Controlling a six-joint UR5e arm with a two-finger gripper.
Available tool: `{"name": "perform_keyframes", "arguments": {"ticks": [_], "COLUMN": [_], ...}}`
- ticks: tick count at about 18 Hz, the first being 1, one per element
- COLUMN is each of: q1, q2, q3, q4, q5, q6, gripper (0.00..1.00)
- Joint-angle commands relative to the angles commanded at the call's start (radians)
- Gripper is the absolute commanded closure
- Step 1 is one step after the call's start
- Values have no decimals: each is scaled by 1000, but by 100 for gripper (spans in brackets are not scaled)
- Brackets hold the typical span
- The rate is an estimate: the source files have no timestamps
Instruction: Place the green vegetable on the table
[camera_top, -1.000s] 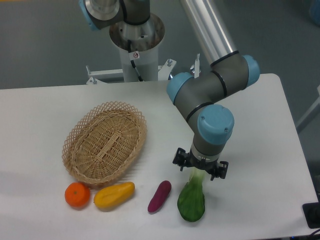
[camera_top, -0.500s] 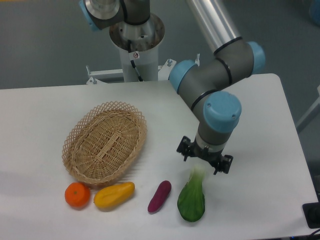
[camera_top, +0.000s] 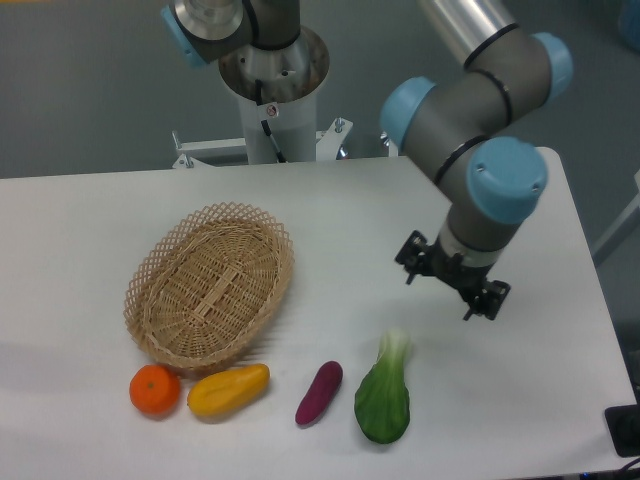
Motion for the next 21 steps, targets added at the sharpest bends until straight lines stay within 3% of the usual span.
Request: {"name": "perform_keyframes", "arguments": {"ticks": [5,21], "q1": [11,8], "q2": [-28,-28], "q3": [29,20], "q4": [3,12], "q5": [14,15], "q6": [2,0], "gripper": [0,0]}}
